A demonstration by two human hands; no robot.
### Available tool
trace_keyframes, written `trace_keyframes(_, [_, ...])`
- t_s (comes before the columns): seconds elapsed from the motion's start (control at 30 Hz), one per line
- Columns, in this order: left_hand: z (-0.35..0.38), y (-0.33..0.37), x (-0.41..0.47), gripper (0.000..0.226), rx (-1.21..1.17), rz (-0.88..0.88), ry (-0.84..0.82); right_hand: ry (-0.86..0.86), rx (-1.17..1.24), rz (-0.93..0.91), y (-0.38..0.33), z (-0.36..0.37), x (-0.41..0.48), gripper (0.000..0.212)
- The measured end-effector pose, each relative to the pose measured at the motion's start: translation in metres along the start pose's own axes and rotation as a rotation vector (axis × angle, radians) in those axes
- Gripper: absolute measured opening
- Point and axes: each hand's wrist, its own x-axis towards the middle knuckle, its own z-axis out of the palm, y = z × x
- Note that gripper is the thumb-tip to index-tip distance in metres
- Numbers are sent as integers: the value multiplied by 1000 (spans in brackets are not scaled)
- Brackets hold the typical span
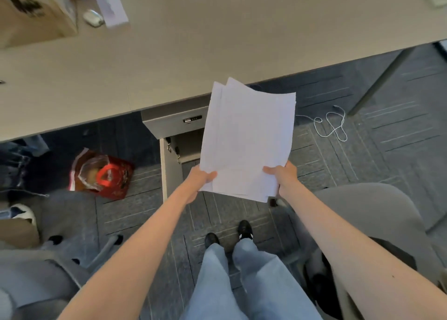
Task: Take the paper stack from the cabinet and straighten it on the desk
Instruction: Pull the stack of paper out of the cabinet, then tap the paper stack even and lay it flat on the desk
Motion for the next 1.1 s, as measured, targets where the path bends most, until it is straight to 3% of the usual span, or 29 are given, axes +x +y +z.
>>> trace_keyframes(0.33, [0,127,7,51,76,266,12,17,128,-182,-113,14,7,50])
trace_keyframes(0.6, [5,246,75,51,85,350,34,-53,95,-258,-234,38,94,50])
trace_keyframes(0.87, [51,351,190,50,-50,290,121,-132,-123,-231,-358,43,244,51])
trace_keyframes(1.1, [64,396,244,52,-158,213,199,-186,-235,-146,-406,51,311,47])
